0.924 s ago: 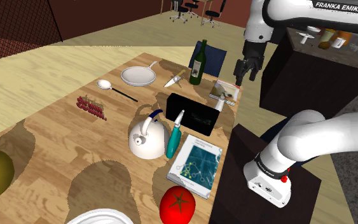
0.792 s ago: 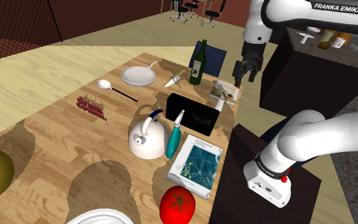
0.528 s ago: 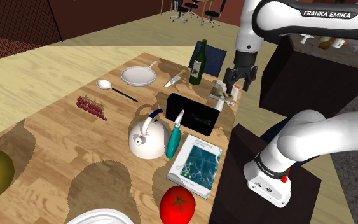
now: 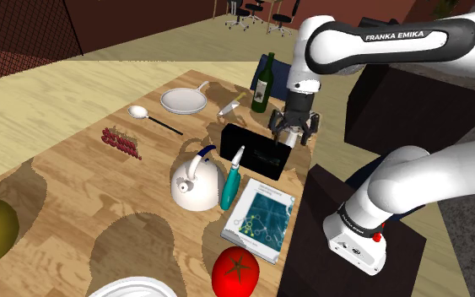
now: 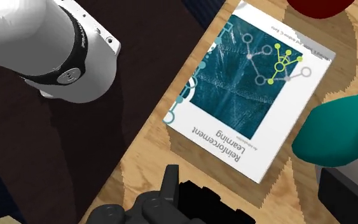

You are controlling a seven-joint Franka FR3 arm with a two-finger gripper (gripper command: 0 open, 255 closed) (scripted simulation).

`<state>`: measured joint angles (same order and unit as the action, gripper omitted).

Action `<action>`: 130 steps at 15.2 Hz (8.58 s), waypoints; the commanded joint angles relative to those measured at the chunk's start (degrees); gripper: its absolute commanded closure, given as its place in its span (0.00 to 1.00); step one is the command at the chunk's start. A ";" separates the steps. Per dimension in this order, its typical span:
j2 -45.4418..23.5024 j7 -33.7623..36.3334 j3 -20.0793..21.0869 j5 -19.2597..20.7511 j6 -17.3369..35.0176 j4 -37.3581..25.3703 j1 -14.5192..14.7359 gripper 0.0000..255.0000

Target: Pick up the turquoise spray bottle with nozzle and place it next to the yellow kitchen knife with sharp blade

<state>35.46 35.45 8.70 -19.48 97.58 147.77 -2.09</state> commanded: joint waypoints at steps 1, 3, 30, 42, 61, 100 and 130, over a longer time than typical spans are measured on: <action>-2.92 4.68 1.93 -3.67 3.54 0.28 0.20 0.00; -5.80 8.69 3.68 -7.07 7.18 0.59 0.42 0.00; -28.04 23.17 12.66 -25.00 32.85 -0.86 3.62 1.00; -25.25 24.97 12.29 -23.94 29.65 -1.54 3.38 1.00; -15.44 32.47 10.03 -19.73 14.92 -7.77 2.38 1.00; -12.81 42.13 4.35 -14.29 -9.60 -30.84 0.38 1.00; -50.83 10.14 -11.21 -3.20 -5.79 -50.92 -13.29 1.00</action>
<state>-13.50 46.29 -2.23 -22.80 92.08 98.77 -14.92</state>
